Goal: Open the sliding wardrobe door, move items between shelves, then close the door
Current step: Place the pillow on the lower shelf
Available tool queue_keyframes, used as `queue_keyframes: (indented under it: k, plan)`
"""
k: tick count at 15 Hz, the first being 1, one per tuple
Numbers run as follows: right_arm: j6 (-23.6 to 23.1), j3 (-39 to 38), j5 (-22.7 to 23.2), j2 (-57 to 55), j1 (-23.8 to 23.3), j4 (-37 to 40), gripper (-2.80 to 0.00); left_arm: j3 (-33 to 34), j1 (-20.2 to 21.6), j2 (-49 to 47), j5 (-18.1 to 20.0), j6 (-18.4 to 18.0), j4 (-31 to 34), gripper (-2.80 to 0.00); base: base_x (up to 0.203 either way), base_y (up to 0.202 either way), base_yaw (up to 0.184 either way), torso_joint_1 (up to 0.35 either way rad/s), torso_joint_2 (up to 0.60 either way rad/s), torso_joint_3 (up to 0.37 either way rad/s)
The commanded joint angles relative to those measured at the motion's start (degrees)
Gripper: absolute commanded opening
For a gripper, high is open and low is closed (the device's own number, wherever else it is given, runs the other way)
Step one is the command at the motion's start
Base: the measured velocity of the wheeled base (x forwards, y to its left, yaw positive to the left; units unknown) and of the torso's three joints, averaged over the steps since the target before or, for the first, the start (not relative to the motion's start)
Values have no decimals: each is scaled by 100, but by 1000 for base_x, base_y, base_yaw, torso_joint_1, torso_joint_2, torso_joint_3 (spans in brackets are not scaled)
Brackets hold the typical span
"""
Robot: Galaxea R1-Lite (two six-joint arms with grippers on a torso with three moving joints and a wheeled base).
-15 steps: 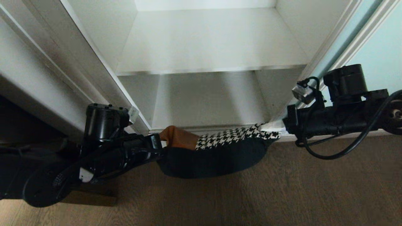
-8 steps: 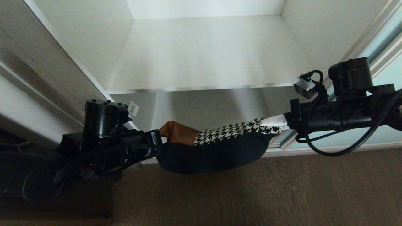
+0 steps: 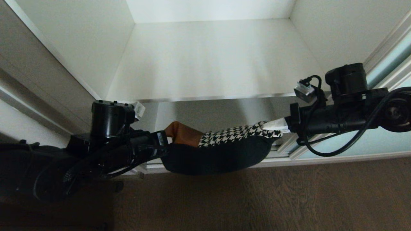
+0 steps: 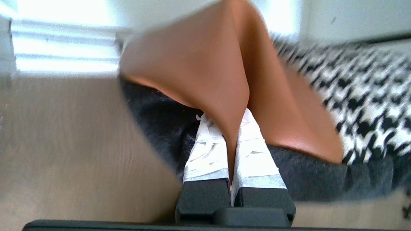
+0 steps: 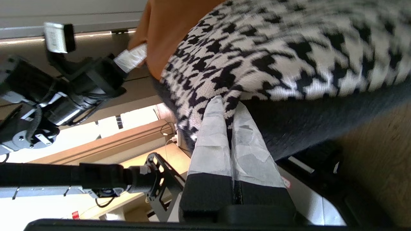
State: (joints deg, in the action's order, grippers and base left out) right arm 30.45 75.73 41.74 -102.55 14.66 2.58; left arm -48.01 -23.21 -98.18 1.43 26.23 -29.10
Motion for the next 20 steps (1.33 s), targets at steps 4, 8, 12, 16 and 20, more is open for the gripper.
queue_keyframes:
  k: [4,8,12,16,20]
  plan:
    - [22,757,68,-635,-157,-4,-280,-839,159,-831,23,29,-456,-280,0,0,0,0,0,0]
    - [12,742,366,-721,-306,-364,-280,-759,211,-1079,24,79,-1216,-280,0,0,0,0,0,0]
    - [38,699,442,-681,-331,-806,-280,-756,216,-1125,62,43,-1396,-280,0,0,0,0,0,0]
    - [-26,465,424,-1441,-457,-923,-280,-448,252,-2183,52,51,-1793,-280,0,0,0,0,0,0]
    - [-31,523,423,-1813,-526,-1120,-280,-554,387,-2785,59,40,-2284,-280,0,0,0,0,0,0]
